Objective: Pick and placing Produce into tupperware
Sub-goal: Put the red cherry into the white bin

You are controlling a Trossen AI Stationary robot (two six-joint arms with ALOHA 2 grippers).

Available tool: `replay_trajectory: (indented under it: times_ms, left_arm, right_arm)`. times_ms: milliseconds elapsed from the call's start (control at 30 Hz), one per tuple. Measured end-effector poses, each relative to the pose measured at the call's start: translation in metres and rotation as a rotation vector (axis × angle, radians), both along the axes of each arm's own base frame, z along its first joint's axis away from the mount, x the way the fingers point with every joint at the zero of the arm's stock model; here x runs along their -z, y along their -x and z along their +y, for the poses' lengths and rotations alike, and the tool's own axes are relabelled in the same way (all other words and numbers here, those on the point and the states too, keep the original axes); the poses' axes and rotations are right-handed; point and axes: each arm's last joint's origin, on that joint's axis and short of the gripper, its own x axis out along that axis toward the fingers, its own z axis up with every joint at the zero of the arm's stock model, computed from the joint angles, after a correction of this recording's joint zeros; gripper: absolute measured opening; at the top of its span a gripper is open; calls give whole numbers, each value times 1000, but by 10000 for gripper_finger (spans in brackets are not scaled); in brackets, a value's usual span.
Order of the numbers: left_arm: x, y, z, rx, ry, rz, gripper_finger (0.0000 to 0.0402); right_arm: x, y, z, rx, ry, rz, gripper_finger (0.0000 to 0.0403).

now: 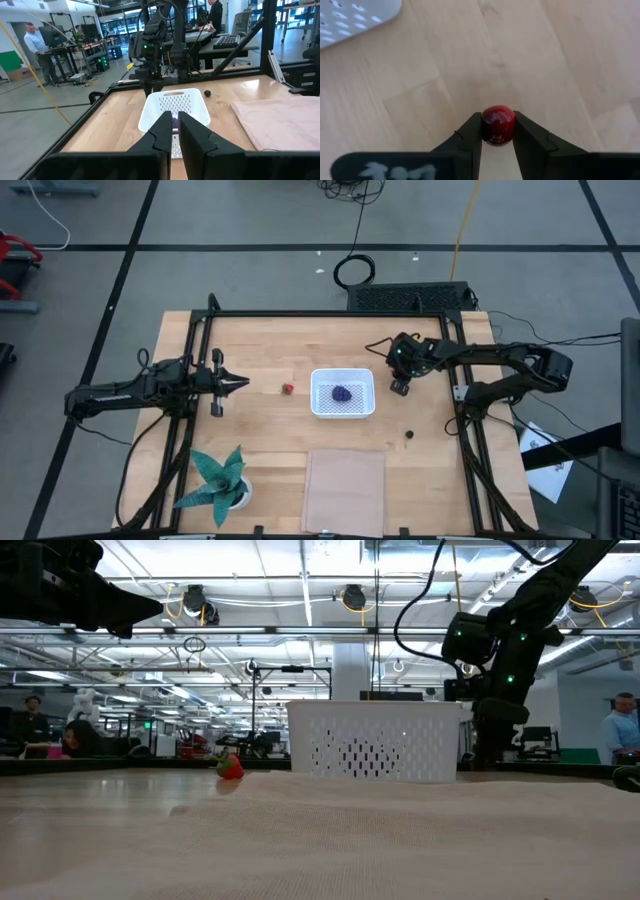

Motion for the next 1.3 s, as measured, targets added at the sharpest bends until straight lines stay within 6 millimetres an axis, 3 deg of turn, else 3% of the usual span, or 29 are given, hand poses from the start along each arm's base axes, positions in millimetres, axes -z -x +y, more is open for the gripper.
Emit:
replay_trajectory:
  times_ms: [300,600,1300]
  left_arm:
    - [0,0,0,0,0,0,33]
    - [0,0,0,0,-3,0,33]
    - [0,0,0,-1,-5,0,33]
  right_arm:
    - [-20,4,4,-3,45,-97,82]
    - [-36,1,22,-89,79,-183,82]
    - [-87,-21,40,-190,104,-293,82]
